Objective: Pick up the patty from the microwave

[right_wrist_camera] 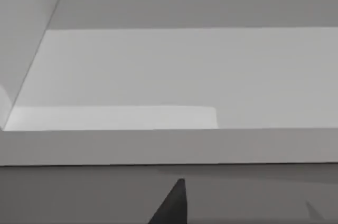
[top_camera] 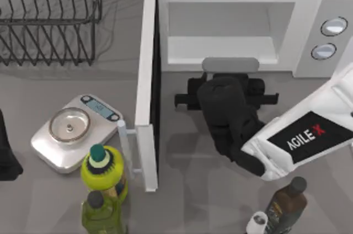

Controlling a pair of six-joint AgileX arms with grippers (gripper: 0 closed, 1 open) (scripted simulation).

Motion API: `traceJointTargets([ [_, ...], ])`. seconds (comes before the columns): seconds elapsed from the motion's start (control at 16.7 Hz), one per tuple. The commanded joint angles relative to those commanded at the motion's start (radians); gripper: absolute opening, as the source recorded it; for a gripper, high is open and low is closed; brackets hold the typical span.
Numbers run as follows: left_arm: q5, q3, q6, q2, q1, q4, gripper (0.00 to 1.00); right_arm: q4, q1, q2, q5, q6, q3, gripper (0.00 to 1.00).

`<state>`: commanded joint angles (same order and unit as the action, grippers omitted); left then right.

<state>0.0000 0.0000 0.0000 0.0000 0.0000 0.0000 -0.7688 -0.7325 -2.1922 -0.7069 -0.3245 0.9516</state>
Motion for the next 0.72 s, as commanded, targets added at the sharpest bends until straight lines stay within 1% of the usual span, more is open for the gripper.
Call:
traceJointTargets([
  [0.54, 0.0, 0.0, 0.0, 0.0, 0.0, 0.0, 1.0, 0.0, 0.0, 0.0, 0.0, 0.0, 0.0, 0.98],
  [0.6, 0.0, 0.0, 0.0, 0.0, 0.0, 0.0, 1.0, 0.0, 0.0, 0.0, 0.0, 0.0, 0.0, 1.0],
  [0.72, 0.0, 0.0, 0.0, 0.0, 0.0, 0.0, 1.0, 0.0, 0.0, 0.0, 0.0, 0.0, 0.0, 1.0],
])
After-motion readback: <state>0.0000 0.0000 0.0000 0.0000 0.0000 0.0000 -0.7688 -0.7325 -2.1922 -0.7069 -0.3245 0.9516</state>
